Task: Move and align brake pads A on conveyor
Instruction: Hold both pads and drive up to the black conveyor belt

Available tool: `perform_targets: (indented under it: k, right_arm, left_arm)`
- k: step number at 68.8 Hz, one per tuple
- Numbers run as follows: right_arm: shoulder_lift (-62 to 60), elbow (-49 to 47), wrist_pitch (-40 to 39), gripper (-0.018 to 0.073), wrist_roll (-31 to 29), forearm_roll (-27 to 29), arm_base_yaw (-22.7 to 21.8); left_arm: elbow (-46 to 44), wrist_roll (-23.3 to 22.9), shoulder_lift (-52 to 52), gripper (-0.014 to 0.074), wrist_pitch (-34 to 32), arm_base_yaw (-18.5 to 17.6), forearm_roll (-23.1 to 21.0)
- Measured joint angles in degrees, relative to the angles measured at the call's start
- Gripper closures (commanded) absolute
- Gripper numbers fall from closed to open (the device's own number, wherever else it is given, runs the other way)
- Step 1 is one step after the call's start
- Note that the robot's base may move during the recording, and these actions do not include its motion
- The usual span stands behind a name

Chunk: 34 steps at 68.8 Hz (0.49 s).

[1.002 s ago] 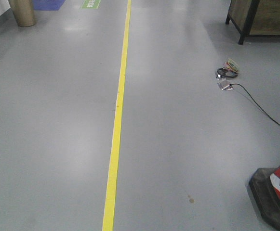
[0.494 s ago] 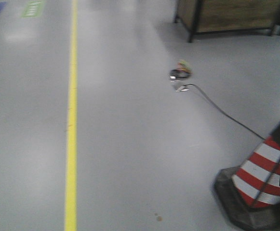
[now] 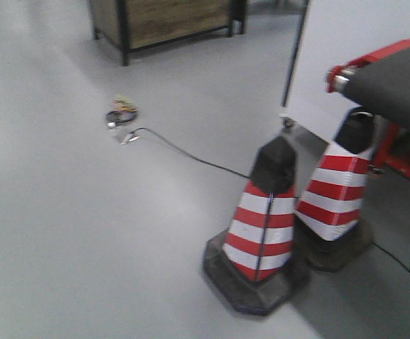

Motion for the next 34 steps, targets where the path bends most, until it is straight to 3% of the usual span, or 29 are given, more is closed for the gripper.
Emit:
perform_targets:
  k: [34]
  right_arm:
    - [0.00, 0.00, 0.00, 0.0564, 0.00, 0.00, 0.00]
  left_arm:
    - [0.00, 0.00, 0.00, 0.0603, 0.00, 0.00, 0.00]
